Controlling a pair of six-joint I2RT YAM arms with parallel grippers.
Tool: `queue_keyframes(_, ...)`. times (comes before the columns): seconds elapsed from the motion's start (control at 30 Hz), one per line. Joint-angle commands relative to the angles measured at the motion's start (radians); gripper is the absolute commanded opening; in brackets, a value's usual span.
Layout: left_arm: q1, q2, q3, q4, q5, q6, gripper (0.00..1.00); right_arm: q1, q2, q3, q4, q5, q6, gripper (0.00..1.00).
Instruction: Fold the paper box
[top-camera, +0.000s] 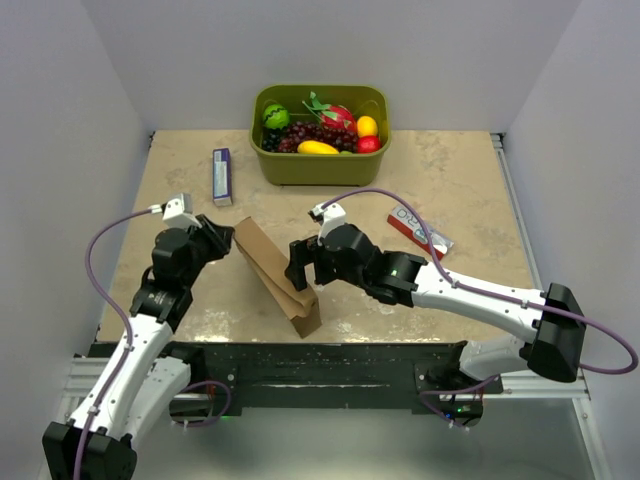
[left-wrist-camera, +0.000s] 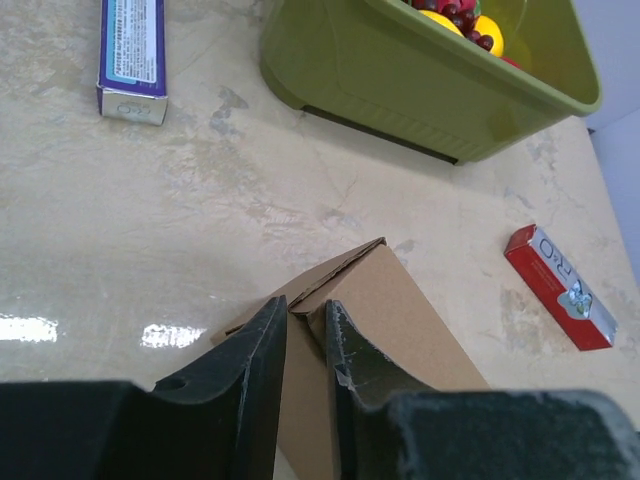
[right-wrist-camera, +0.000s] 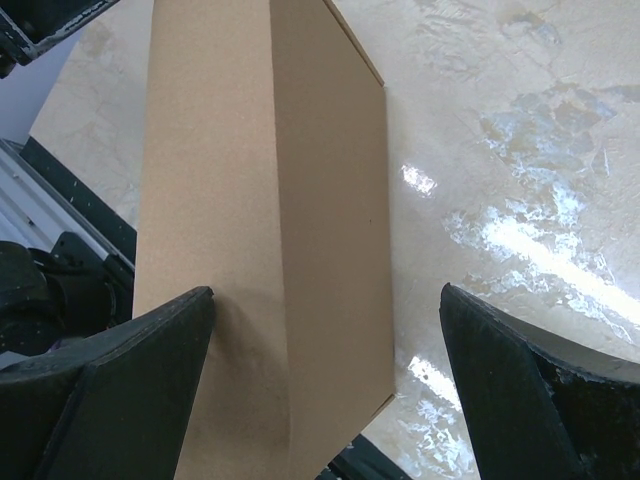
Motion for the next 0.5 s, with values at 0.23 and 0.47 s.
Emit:
queue_keyframes(0.23,0.007,0.02,-0.2,-0.078,0.1,-0.103,0.24,-0.001,-0.038,-0.005,0.003,-0.012,-0.001,0.99)
queue_keyframes(0.47,0.012,0.042,-0.251,-0.001,0.169,-0.189,0.24,-0.001,-0.076,-0.04,0.022,0.005,0.0,0.99)
